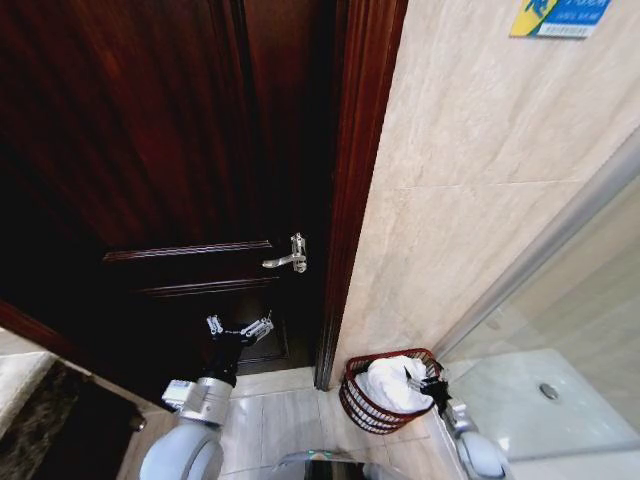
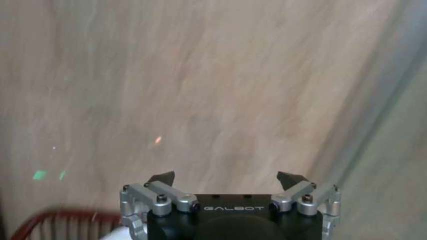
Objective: Discard the used towel into the hamper.
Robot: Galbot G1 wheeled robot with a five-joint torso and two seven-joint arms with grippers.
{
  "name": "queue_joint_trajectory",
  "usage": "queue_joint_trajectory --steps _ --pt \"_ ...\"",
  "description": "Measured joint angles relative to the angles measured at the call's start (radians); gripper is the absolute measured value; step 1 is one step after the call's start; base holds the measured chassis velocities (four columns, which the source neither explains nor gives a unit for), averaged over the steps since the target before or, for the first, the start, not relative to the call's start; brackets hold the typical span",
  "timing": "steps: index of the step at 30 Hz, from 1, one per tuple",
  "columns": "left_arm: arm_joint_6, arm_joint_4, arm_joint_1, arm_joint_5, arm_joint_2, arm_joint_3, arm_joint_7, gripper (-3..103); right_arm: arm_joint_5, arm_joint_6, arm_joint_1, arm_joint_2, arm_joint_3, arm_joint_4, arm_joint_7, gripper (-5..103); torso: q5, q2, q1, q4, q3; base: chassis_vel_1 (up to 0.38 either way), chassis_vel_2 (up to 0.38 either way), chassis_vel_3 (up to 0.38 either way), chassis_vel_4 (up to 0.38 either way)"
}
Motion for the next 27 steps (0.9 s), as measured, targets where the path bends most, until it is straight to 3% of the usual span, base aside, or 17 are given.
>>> queue_joint_trajectory --steps 5,8,11,20,24,27 --pt "0.0 0.0 0.0 0.0 0.0 0.0 0.0 100 0.085 -0.009 -0.092 0.04 0.05 0.127 0.013 100 0.0006 0.0 0.0 -0.0001 0.0 0.0 0.0 0.0 0.0" --pt "0.0 0.0 0.0 0.0 0.0 0.0 0.0 100 0.132 -0.012 -0.154 0.076 0.067 0.207 0.063 100 0.001 0.0 0.0 -0.0003 0.0 0.0 0.0 0.0 0.0" --pt "0.0 0.0 0.0 0.0 0.0 0.0 0.0 100 0.179 0.01 -0.215 0.128 0.085 0.324 0.173 100 0.0009 0.0 0.0 0.0003 0.0 0.0 0.0 0.0 0.0" --pt "0.0 0.0 0.0 0.0 0.0 0.0 0.0 100 0.301 0.016 -0.305 0.226 0.125 0.592 0.172 100 0.0006 0.001 0.001 -0.0001 0.001 0.0 0.0 0.0 0.0" --pt "0.0 0.0 0.0 0.0 0.0 0.0 0.0 100 0.277 0.013 -0.318 0.226 0.12 0.653 0.178 100 0.001 0.01 0.005 -0.0001 0.005 0.0 0.0 0.0 0.0" --pt "0.0 0.0 0.0 0.0 0.0 0.0 0.0 100 0.178 0.038 -0.321 0.226 0.107 0.685 0.196 100 0.001 0.03 0.014 -0.0001 0.016 0.0 0.0 0.0 0.0"
